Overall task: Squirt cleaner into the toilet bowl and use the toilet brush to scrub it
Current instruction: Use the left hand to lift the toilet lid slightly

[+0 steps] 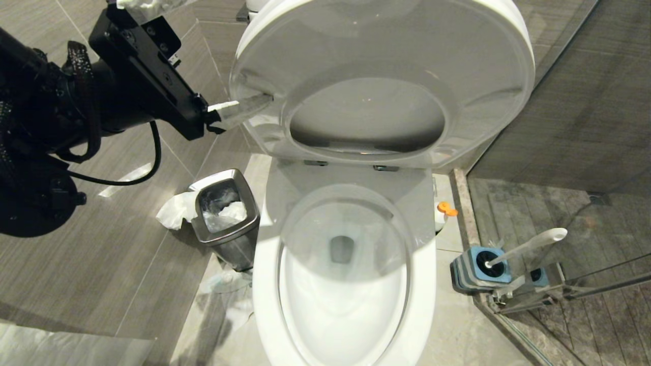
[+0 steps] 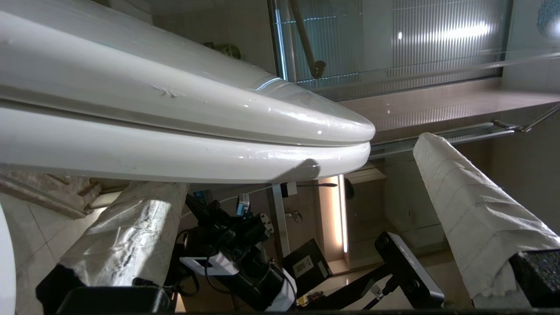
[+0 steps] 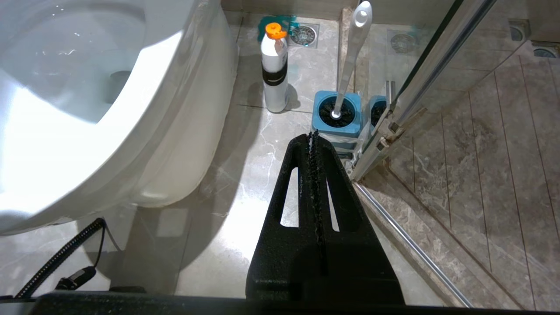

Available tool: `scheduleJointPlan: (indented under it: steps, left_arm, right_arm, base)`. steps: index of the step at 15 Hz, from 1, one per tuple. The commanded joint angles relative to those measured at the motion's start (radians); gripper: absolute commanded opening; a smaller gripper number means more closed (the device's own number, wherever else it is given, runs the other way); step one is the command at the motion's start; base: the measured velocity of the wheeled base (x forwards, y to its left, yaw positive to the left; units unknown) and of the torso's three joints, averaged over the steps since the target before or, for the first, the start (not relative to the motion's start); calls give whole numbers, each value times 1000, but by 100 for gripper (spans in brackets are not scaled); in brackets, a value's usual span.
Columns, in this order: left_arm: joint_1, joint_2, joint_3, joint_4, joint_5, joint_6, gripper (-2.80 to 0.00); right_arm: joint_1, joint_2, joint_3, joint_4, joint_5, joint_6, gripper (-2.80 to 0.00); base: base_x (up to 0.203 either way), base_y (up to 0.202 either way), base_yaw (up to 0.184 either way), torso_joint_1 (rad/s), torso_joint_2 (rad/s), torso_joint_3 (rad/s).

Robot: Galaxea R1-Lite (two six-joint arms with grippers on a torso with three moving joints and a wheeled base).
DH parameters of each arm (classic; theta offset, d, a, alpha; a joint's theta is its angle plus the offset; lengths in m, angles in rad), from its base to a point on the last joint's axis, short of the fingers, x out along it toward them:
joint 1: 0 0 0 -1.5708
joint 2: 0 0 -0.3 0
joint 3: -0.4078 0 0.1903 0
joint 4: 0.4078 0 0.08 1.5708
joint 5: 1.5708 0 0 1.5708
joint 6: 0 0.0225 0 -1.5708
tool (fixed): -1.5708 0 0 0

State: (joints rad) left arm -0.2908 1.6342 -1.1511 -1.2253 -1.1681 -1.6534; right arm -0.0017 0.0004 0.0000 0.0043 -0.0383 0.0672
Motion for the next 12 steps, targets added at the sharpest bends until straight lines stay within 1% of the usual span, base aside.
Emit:
scheduleJointPlan:
  steps: [1, 8, 12]
  left_arm:
    - [1, 0, -16, -10, -5, -9, 0]
    - [1, 22, -80, -10, 10, -8, 0]
    - [-1, 24, -79, -10, 10, -8, 0]
  right_arm:
    - [0, 0, 0, 0, 0, 0, -280]
    - [0, 0, 0, 0, 0, 0, -280]
    - [0, 0, 0, 0, 0, 0, -280]
  base:
    - [0, 0, 0, 6, 28, 6]
    - [0, 0, 0, 1, -4, 0]
    - [0, 0, 0, 0, 0, 0]
